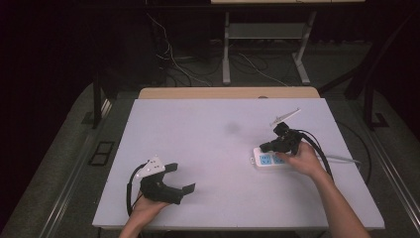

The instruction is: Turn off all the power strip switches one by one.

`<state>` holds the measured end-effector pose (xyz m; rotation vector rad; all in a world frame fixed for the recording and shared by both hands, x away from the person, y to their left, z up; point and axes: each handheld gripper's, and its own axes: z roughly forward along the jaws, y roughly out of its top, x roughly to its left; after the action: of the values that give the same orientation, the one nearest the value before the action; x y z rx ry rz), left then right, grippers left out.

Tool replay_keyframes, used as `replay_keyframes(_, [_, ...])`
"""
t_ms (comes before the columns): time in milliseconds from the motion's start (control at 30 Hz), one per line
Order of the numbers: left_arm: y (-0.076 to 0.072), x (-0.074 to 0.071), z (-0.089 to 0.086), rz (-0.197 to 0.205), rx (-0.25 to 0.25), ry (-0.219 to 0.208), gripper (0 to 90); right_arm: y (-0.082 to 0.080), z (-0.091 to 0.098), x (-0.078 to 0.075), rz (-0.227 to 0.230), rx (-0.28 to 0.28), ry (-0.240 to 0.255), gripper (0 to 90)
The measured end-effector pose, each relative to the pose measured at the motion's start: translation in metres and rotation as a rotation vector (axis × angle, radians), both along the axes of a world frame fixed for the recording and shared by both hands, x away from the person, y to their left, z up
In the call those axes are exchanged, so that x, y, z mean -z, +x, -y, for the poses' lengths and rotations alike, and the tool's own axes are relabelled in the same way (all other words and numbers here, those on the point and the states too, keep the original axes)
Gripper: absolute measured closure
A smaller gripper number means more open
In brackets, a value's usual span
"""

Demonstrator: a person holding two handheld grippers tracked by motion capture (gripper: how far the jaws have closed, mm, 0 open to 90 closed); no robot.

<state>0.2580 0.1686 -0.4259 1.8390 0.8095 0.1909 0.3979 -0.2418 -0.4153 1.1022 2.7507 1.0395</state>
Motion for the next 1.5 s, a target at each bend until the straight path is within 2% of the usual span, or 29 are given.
replay_keyframes(200, [0.0,0.0,0.0,0.001,0.0,-0.003,0.0,0.002,0.0,0.001,-0.015,0.001,0.0,90.0])
replay_keyframes(567, [0.0,0.0,0.0,-0.003,0.0,0.0,0.0,0.001,0.002,0.002,-0.005,0.002,0.015,90.0])
replay_keyframes(833, [0.001,0.001,0.0,-0.004,-0.001,-0.001,0.0,-0.001,0.001,0.002,0.008,-0.004,0.008,90.0])
replay_keyframes(967, [0.002,0.001,0.0,-0.008,-0.001,0.0,0.0,-0.001,-0.001,0.0,0.018,-0.008,-0.014,90.0])
replay_keyframes(1133, [0.002,0.002,0.001,-0.011,0.002,0.001,0.0,-0.002,-0.004,-0.001,0.001,-0.018,-0.024,90.0])
replay_keyframes(1167, [0.002,0.002,0.001,-0.011,0.002,0.0,0.0,-0.001,-0.003,-0.003,0.0,-0.023,0.001,90.0])
replay_keyframes(1200, [0.002,0.002,0.001,-0.012,0.001,-0.001,0.0,-0.001,-0.003,-0.005,0.004,-0.017,0.003,90.0])
replay_keyframes(1300, [0.002,0.003,0.001,-0.014,0.0,-0.002,0.0,-0.001,-0.003,-0.008,0.01,-0.018,-0.025,90.0])
replay_keyframes(1500, [0.002,0.003,0.001,-0.014,0.001,-0.001,0.0,-0.006,0.004,-0.018,0.033,0.001,0.02,89.9])
